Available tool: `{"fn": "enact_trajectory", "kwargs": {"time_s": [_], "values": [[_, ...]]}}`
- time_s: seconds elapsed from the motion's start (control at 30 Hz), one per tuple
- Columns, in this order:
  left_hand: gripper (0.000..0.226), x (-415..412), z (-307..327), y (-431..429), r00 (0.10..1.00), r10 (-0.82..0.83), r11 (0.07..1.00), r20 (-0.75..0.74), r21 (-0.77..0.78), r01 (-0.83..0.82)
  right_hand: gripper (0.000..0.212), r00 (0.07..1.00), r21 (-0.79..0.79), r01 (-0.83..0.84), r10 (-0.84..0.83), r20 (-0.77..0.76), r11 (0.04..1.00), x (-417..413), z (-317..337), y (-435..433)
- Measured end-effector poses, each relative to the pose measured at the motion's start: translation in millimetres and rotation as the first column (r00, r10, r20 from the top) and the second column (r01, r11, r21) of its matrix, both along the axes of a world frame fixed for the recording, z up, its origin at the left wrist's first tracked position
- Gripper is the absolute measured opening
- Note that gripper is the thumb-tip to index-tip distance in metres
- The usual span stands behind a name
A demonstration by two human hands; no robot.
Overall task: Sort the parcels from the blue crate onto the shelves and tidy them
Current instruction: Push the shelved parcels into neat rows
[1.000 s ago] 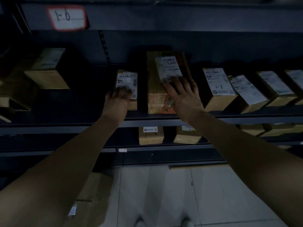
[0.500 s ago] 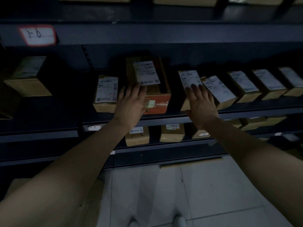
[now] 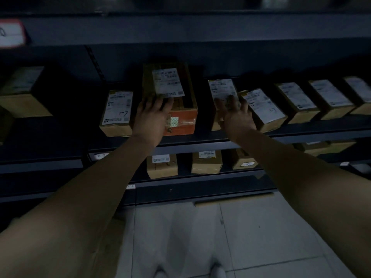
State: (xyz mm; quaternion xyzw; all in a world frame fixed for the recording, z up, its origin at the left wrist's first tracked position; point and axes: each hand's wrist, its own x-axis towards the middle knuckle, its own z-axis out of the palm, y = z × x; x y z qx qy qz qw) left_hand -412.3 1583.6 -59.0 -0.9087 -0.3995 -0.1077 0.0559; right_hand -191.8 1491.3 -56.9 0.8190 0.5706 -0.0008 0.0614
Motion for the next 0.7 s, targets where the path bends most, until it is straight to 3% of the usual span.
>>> {"fn": "enact_trajectory", "kwargs": {"time_s": [0.27, 0.43, 0.57, 0.7], "values": [[0.065, 10.2, 2.0, -5.9, 0.999, 0.039, 0.999, -0.02, 0.035, -0.038, 0.081, 0.999, 0.015, -0.01, 0.011, -0.05, 1.0, 8.4, 0.8, -4.4], [0.063, 60.8, 19.8, -36.9, 0.991, -0.128, 0.989, 0.044, 0.074, 0.125, 0.076, 0.998, 0.106, 0.061, -0.059, -0.014, 0.993, 47.5, 8.8, -39.0], [0.061, 111.6, 23.4, -57.0, 0.971, -0.236, 0.972, 0.038, 0.015, 0.235, 0.076, 0.988, 0.041, 0.154, -0.153, -0.023, 0.987, 89.7, 13.0, -66.5], [0.058, 140.0, 13.1, -61.8, 0.975, -0.223, 0.973, -0.002, -0.055, 0.222, 0.081, 0.984, -0.038, 0.151, -0.153, -0.093, 0.988, 117.6, 5.9, -77.5]]}}
